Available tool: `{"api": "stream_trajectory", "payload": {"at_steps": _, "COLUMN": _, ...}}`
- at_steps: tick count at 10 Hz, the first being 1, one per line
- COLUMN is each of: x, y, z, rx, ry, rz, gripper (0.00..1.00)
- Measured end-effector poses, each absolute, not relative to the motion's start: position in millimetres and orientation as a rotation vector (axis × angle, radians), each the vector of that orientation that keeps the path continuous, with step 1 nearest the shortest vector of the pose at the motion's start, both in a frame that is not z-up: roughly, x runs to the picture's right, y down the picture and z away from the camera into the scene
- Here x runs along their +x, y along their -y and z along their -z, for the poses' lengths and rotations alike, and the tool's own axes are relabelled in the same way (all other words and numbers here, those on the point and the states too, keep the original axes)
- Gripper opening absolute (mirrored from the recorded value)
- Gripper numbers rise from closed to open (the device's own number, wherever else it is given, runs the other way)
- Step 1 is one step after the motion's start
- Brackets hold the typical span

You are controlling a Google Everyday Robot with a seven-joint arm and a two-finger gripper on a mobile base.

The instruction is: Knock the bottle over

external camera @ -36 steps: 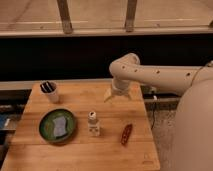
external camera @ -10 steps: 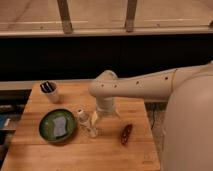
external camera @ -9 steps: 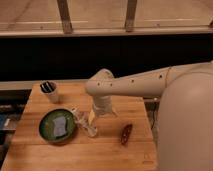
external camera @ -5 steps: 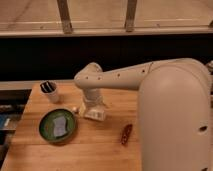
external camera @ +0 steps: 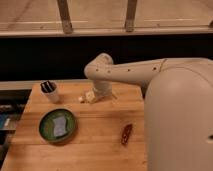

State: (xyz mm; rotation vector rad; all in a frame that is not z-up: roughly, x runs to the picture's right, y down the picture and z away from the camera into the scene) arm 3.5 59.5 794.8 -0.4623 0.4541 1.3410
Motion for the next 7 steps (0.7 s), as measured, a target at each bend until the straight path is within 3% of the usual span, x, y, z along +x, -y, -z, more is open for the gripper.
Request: {"api": "stream_trajectory", "payload": {"at_steps": 7, "x": -0.7, "y": -59.2, "z": -794.9, "rx": -0.464, "ry": -0.445, "rz": -1.341, "gripper": 0.80}}
